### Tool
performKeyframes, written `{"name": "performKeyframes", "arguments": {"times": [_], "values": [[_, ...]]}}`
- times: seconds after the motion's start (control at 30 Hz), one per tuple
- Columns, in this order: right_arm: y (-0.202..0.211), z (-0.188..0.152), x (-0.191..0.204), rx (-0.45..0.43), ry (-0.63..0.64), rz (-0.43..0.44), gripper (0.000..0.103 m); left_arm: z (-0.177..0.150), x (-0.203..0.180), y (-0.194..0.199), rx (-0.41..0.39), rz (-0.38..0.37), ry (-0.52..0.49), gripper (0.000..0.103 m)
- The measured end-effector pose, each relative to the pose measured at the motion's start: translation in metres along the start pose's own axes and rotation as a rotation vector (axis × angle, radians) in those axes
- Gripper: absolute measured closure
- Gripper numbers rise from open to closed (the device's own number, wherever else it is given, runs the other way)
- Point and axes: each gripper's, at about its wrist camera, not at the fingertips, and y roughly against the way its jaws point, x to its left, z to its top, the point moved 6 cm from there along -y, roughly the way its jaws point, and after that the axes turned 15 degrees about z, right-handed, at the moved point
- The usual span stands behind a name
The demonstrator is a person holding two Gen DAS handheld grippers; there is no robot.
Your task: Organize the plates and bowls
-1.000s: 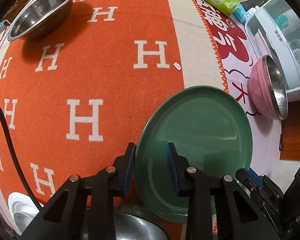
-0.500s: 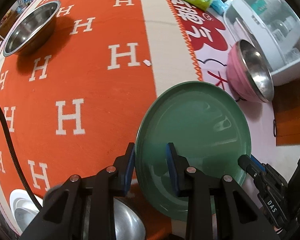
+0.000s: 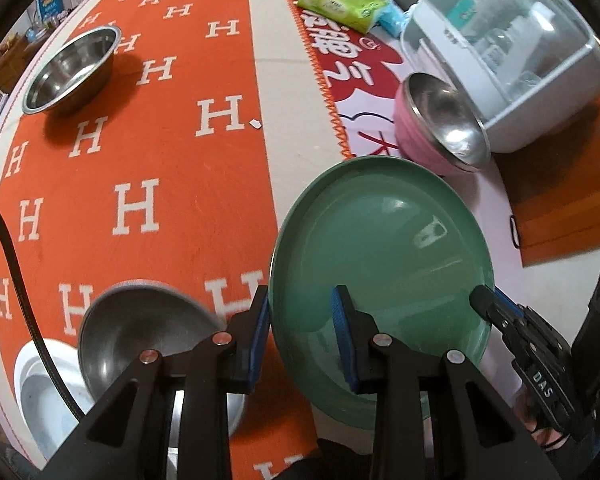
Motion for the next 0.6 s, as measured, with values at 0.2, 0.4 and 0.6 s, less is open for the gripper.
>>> {"name": "performKeyframes", "arguments": {"times": [0.2,0.4,0.6], "values": [[0.011,-0.007,0.011,-0.016,0.017,0.021,0.091,-0.024,0.008,0.024,-0.045,0.013,-0.005,0.074],[0.020,-0.015,0.031,-0.035,0.066,0.042,0.091,-0.047,0.020,0.044,-0.075,0.011,0.018,0.074],[0.030,-0.025,0.052,-0.052,0.116,0.055,0.091,-0.072,0.032,0.059,-0.088,0.015,0.025,0.074]]}}
